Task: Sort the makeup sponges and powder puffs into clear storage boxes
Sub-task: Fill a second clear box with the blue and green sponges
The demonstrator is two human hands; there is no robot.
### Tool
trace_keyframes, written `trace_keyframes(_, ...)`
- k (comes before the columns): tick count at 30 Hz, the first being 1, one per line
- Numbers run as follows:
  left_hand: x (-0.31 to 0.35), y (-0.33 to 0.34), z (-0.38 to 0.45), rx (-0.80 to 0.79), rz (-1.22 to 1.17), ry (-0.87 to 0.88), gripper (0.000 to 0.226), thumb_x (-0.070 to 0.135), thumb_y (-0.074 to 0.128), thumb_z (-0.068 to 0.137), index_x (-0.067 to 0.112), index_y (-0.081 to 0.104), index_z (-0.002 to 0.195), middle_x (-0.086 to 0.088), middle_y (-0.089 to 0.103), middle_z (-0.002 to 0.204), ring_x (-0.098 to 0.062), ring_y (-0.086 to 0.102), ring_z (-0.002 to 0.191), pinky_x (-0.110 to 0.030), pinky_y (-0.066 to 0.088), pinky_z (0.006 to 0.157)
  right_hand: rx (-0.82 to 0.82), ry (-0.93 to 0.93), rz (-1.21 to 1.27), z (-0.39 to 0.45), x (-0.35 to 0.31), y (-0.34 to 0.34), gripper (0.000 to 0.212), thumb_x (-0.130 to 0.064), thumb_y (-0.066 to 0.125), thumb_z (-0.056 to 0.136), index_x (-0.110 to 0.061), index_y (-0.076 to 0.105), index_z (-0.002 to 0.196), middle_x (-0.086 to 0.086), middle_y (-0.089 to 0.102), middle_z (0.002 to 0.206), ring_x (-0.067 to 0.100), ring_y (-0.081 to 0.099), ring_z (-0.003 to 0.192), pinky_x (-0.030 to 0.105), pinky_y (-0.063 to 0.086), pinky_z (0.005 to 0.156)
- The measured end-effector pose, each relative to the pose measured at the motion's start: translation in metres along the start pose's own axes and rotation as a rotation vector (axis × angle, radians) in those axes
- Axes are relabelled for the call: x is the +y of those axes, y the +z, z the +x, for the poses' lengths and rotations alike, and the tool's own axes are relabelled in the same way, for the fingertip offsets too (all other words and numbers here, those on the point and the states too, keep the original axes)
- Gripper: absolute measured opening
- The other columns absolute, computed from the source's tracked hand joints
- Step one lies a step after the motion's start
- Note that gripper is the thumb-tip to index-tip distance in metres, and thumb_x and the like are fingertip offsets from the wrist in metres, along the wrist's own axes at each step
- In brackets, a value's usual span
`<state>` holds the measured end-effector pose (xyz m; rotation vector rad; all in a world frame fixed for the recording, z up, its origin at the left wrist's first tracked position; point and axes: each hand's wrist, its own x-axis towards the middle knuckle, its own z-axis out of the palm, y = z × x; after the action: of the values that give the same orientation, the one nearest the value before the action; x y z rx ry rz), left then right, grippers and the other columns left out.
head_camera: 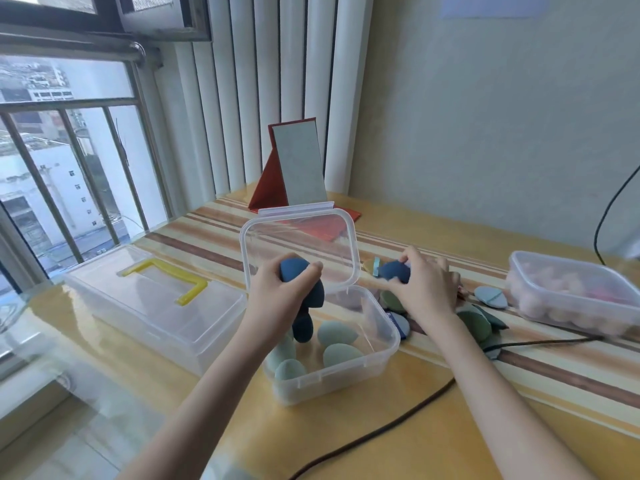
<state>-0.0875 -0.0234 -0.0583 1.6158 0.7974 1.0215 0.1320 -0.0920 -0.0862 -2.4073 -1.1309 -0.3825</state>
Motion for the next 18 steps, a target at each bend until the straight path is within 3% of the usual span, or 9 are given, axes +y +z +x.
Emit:
trace_keyframes(2,0.002,-0.002,0.0,-0.036,0.009,0.012,0.025,0.041,0.066,0.07,0.019,0.059,0.08,-0.004,0.063,0.079,-0.016,0.059,0.066,-0.024,0.05,0.053,0.047,-0.017,0.42,-0.001,-0.008,-0.021,0.019,-0.033,0.061,0.078,-0.025,0.056,0.094,-0.004,0.063,0.083,0.021,0.057,0.085,0.028,0.039,0.062)
trace_keyframes(4,0.005,-0.003,0.001,-0.131,-0.067,-0.012,0.023,0.035,0.067,0.071,0.028,0.059,0.091,-0.001,0.067,0.096,-0.025,0.065,0.082,-0.038,0.059,0.064,-0.133,-0.104,0.81,-0.004,-0.028,-0.045,0.019,-0.038,0.055,0.072,-0.032,0.062,0.089,-0.01,0.065,0.081,0.008,0.06,0.077,0.025,0.044,0.058)
trace_keyframes(6,0.008,-0.005,0.001,-0.262,-0.143,-0.041,0.035,0.031,0.068,0.074,0.038,0.056,0.107,-0.001,0.067,0.102,-0.033,0.066,0.09,-0.051,0.058,0.075,-0.384,-0.236,0.85,-0.014,-0.049,-0.053,0.025,-0.043,0.055,0.071,-0.037,0.066,0.092,-0.013,0.068,0.082,0.004,0.062,0.076,0.024,0.052,0.064)
trace_keyframes(8,0.009,-0.006,0.001,-0.348,-0.109,-0.009,0.039,0.032,0.068,0.076,0.041,0.056,0.113,0.003,0.067,0.099,-0.029,0.067,0.088,-0.044,0.059,0.076,-0.464,-0.275,0.795,-0.023,-0.066,-0.05,0.029,-0.049,0.063,0.072,-0.037,0.062,0.098,-0.008,0.069,0.08,0.004,0.063,0.07,0.027,0.055,0.065)
trace_keyframes(10,0.008,-0.01,0.0,-0.302,0.046,0.081,0.033,0.033,0.067,0.075,0.036,0.061,0.107,0.006,0.066,0.095,-0.02,0.065,0.086,-0.031,0.059,0.072,-0.474,-0.195,0.927,-0.026,-0.073,-0.046,0.031,-0.047,0.07,0.08,-0.029,0.055,0.1,0.001,0.072,0.077,0.008,0.066,0.065,0.025,0.054,0.059)
trace_keyframes(12,0.006,-0.016,0.0,-0.157,0.189,0.156,0.029,0.033,0.065,0.07,0.032,0.062,0.099,0.007,0.065,0.091,-0.016,0.063,0.083,-0.028,0.057,0.067,-0.498,-0.1,1.033,-0.026,-0.074,-0.046,0.023,-0.04,0.063,0.089,-0.021,0.054,0.097,0.006,0.073,0.077,0.015,0.07,0.067,0.026,0.055,0.06)
trace_keyframes(15,0.002,-0.027,0.0,0.075,0.288,0.253,0.024,0.031,0.061,0.068,0.035,0.056,0.091,0.014,0.062,0.085,-0.008,0.06,0.077,-0.03,0.055,0.06,-0.517,-0.218,0.557,-0.025,-0.066,-0.046,0.014,-0.031,0.058,0.095,-0.02,0.064,0.088,0.0,0.069,0.084,0.009,0.064,0.07,0.023,0.05,0.064)
trace_keyframes(16,0.001,-0.027,-0.001,0.111,0.297,0.283,0.023,0.03,0.061,0.068,0.035,0.054,0.09,0.014,0.061,0.085,-0.008,0.06,0.079,-0.031,0.055,0.061,-0.569,-0.298,0.35,-0.027,-0.065,-0.044,0.009,-0.03,0.059,0.094,-0.023,0.065,0.092,-0.003,0.066,0.091,0.006,0.06,0.075,0.023,0.047,0.067)
trace_keyframes(18,-0.003,-0.021,-0.004,0.116,0.266,0.318,0.022,0.027,0.062,0.07,0.033,0.053,0.089,0.012,0.059,0.086,-0.011,0.059,0.082,-0.035,0.054,0.067,-0.673,-0.379,0.077,-0.035,-0.068,-0.04,0.019,-0.031,0.06,0.092,-0.023,0.065,0.11,-0.003,0.061,0.103,0.01,0.057,0.086,0.028,0.046,0.075)
